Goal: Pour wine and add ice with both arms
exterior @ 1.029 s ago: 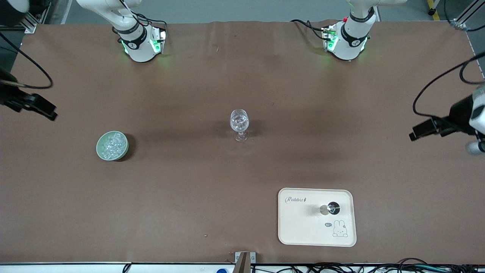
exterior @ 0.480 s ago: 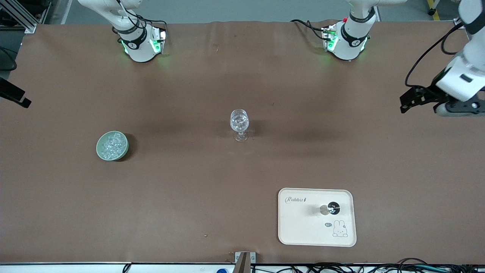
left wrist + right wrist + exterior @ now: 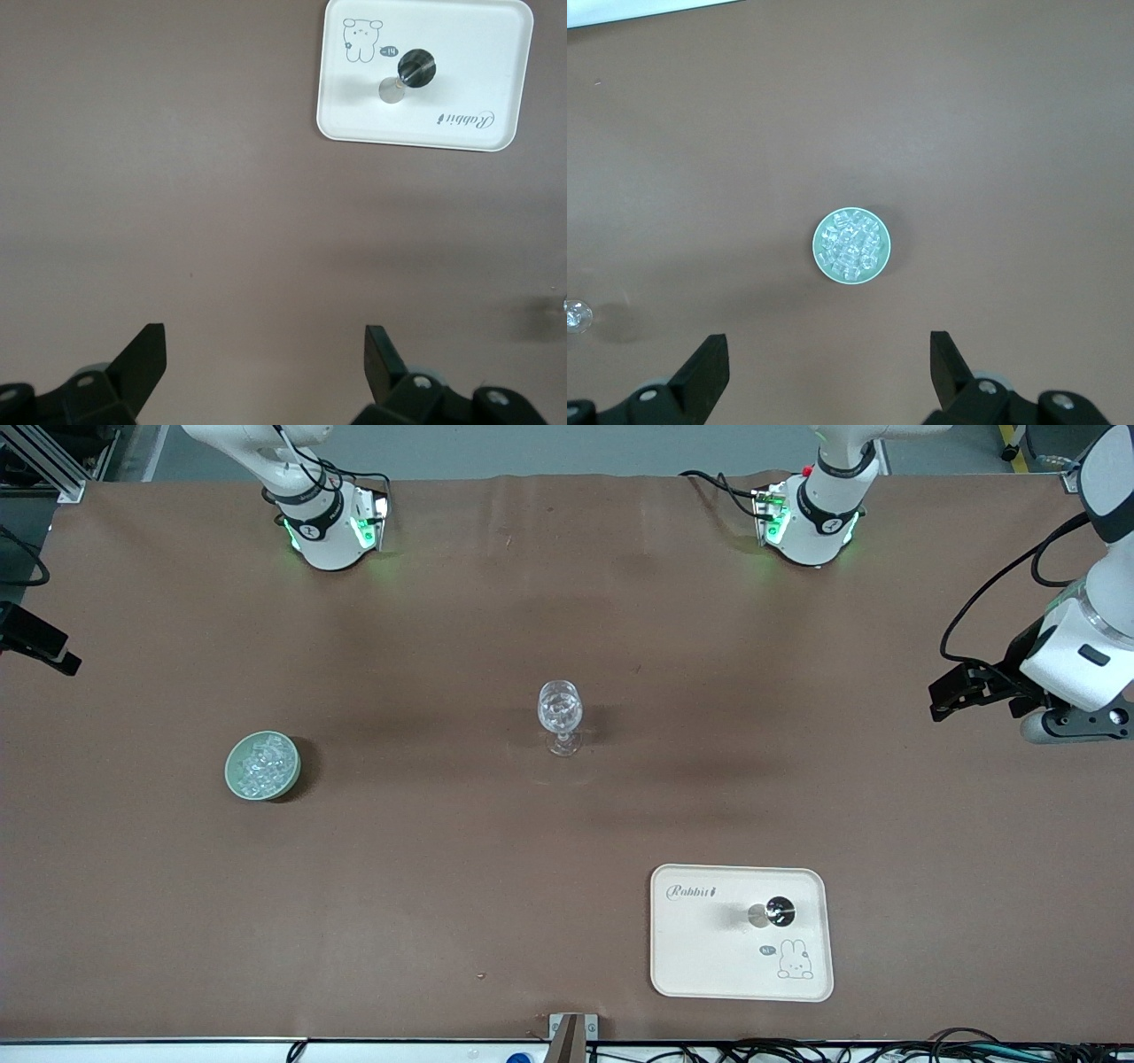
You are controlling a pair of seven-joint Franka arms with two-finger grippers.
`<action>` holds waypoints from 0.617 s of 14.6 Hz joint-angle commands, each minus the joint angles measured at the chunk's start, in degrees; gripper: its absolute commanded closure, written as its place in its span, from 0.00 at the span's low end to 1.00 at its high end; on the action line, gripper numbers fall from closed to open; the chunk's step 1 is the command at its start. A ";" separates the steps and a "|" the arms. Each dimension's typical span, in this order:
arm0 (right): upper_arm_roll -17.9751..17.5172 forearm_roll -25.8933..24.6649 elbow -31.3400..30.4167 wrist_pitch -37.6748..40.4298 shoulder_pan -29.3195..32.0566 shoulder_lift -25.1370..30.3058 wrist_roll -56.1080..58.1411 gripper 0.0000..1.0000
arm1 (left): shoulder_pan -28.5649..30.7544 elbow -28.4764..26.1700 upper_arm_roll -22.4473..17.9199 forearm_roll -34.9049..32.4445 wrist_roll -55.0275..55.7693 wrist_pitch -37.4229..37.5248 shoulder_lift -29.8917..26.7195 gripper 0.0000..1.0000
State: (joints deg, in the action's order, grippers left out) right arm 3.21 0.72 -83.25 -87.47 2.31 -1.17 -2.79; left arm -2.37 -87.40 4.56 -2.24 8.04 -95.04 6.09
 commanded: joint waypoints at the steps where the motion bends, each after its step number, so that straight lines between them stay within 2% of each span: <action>1: 0.04 0.07 -0.60 -0.16 0.07 0.64 0.94 0.00 | 0.52 -7.82 0.80 1.27 0.05 -3.62 -6.06 0.02; 3: 0.04 0.16 -0.60 -0.16 0.07 0.64 0.94 0.00 | 0.52 -16.19 1.86 1.45 0.40 -8.65 -12.04 0.02; 7: -0.05 0.16 -0.60 -0.16 0.07 0.64 0.94 0.00 | 1.14 -12.46 1.16 6.36 0.58 -7.45 -9.97 0.01; 9: 0.04 0.16 -0.69 -0.07 0.07 0.64 0.94 0.00 | 1.14 -10.08 0.63 5.93 -0.47 -5.25 -8.47 0.01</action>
State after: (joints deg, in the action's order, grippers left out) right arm 3.23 0.72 -83.25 -87.46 2.31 -1.17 -2.65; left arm -1.65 -99.91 5.50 2.92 8.42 -101.96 -3.99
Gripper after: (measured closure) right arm 0.000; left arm 0.009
